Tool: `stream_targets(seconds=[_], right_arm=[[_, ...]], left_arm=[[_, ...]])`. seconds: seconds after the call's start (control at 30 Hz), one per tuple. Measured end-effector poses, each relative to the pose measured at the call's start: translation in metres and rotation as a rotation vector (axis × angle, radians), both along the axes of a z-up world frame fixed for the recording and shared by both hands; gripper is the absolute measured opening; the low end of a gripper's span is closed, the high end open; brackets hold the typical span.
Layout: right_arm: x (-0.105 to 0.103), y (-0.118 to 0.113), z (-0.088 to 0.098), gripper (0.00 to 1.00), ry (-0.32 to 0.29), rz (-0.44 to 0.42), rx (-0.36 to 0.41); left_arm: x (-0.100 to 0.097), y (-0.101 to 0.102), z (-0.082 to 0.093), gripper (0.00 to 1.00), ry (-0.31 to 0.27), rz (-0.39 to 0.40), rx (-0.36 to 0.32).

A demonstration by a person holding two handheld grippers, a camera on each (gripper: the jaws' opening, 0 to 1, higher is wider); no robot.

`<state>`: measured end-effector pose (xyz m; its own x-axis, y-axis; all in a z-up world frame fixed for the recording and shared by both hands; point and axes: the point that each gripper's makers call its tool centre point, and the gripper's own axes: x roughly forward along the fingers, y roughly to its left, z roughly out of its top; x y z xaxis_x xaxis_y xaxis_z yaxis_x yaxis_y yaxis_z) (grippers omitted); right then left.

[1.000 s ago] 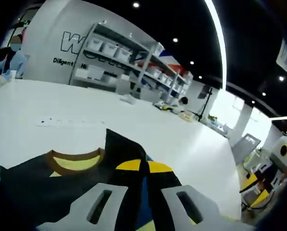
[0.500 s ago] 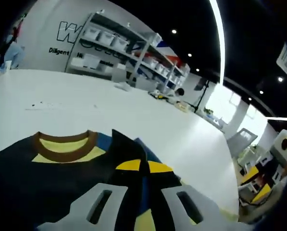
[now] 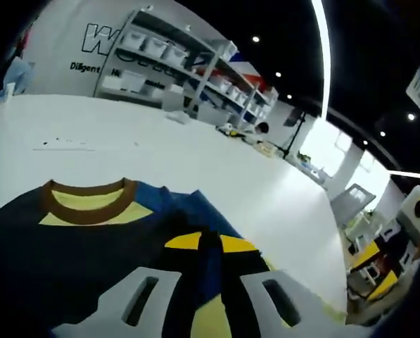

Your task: Fold the garment on the visible template until the final outline fits inside the template.

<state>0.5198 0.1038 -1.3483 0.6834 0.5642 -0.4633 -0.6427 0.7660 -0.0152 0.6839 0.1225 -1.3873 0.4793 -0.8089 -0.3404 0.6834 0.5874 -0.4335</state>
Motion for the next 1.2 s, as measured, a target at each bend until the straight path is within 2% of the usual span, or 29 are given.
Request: stream_targets(seconds=[0.13, 0.37, 0.67, 1.2], right_arm=[[0.003, 0.003, 0.0, 0.21, -0.003, 0.003, 0.003], [0.003, 0.008, -0.001, 0.22, -0.001, 0.014, 0.012], [0.007, 0.011, -0.001, 0.22, -0.003, 0.031, 0.016], [0.011, 0.024, 0.005, 0.24, -0.013, 0.065, 0.019]], left_arm=[[-0.006, 0.0, 0.005, 0.22, -0.021, -0.026, 0.019], [-0.013, 0.005, 0.016, 0.27, -0.055, -0.055, 0.024], [-0.016, 0.009, 0.032, 0.32, -0.088, -0.064, 0.018], [-0.016, 0.031, 0.052, 0.36, -0.149, -0.066, 0.048]])
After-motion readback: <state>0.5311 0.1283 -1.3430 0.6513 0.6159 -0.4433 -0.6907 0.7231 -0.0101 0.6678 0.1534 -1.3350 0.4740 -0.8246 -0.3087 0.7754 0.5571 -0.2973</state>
